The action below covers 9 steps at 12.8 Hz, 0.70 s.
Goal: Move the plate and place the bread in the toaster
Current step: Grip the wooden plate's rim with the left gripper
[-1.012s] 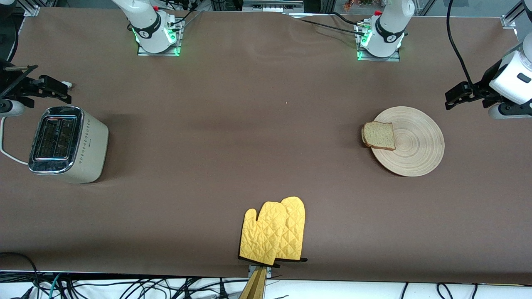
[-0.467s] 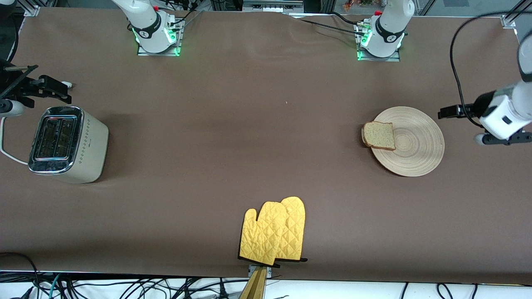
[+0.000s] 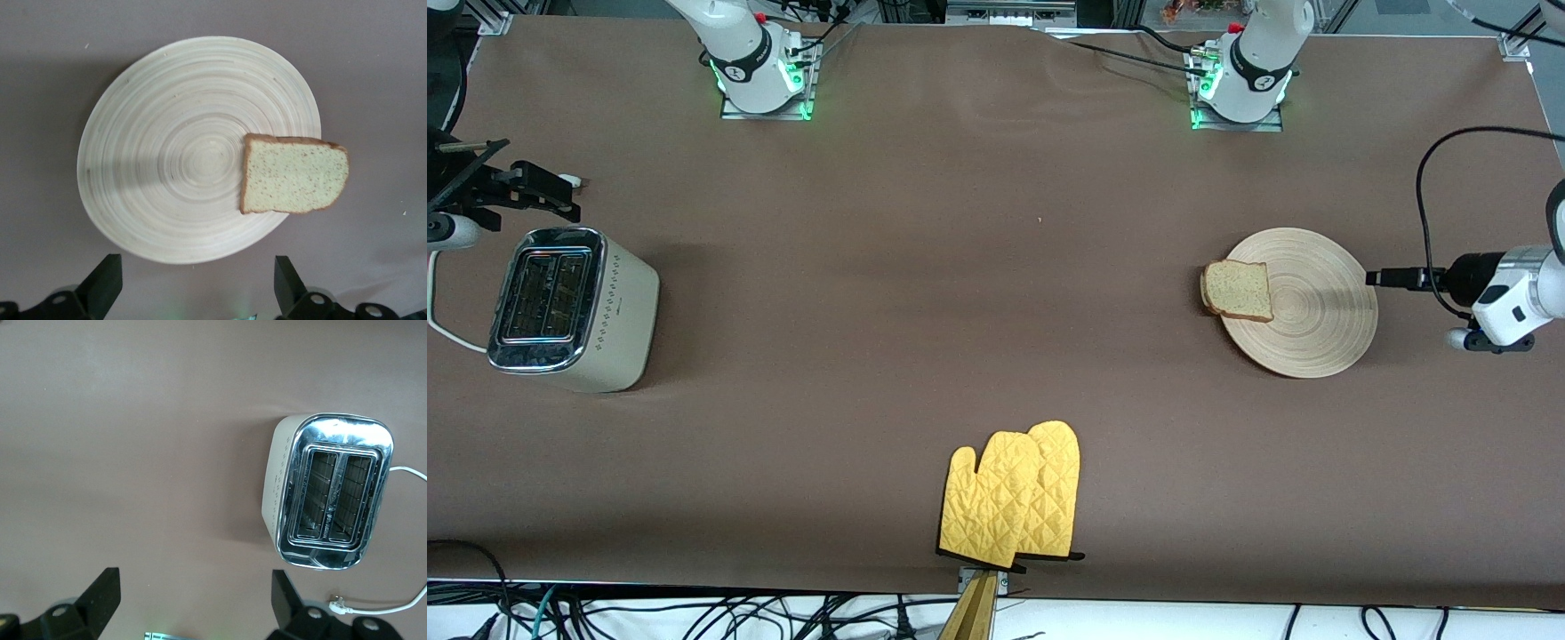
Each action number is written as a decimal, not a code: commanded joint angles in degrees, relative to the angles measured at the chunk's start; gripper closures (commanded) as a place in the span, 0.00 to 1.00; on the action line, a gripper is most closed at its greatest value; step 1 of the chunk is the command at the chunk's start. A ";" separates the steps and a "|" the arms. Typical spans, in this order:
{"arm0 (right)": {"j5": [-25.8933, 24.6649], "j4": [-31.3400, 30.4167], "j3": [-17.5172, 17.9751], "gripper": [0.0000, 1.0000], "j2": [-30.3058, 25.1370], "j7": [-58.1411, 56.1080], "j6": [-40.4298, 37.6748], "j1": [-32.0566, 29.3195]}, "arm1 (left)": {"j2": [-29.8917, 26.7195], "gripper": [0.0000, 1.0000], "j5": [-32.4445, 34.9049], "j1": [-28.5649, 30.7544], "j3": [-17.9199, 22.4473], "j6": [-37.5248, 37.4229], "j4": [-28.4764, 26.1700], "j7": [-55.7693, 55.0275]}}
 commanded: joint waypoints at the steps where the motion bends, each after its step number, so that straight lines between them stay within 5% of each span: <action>1: 0.46 1.28 0.10 0.00 0.44 -0.28 -0.38 0.56 | 5.81 0.00 -3.95 5.60 -0.34 1.39 1.69 10.95; 9: 0.46 1.28 -0.08 0.00 0.44 -0.46 -0.38 0.56 | 16.71 0.00 -11.68 12.30 -0.34 2.61 3.27 30.22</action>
